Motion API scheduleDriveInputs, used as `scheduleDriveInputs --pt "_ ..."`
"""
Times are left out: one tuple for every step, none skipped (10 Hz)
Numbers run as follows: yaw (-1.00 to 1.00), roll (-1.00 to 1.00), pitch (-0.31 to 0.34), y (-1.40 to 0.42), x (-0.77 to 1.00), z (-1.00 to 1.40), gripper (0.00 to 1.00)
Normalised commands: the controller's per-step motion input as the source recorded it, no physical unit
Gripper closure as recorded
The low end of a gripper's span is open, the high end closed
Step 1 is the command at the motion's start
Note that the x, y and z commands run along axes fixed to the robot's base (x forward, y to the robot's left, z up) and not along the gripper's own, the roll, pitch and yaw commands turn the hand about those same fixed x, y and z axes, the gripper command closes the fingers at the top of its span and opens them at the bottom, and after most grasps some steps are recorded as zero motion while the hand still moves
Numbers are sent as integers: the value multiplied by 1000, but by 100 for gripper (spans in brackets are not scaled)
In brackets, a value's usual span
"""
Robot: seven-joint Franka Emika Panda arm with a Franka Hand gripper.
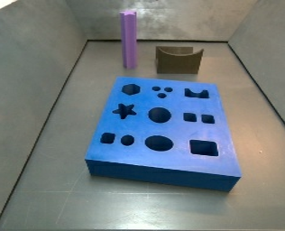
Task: Pick up the star object. Move up. Move to above the board. Insert the star object.
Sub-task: Pick up the star object.
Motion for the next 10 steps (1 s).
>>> scheduleDriveInputs --pt "0 -33 0 0 0 -6 0" --pt "86 -41 -9 -134 -94 -100 0" --pt "0 -114 0 -431 -420 -669 0" --pt "0 -117 11 -543 -349 -826 0" --pt "0 -64 0 -363 -360 -520 0" --pt "46 0 -24 -3 -94 0 0" --pt "0 33 -71 -17 -43 -120 0" --pt "117 133 -93 -11 -154 -1000 0" --pt "111 101 -27 -11 -114 -1000 0" --pt "83 0 0 0 0 -1000 0"
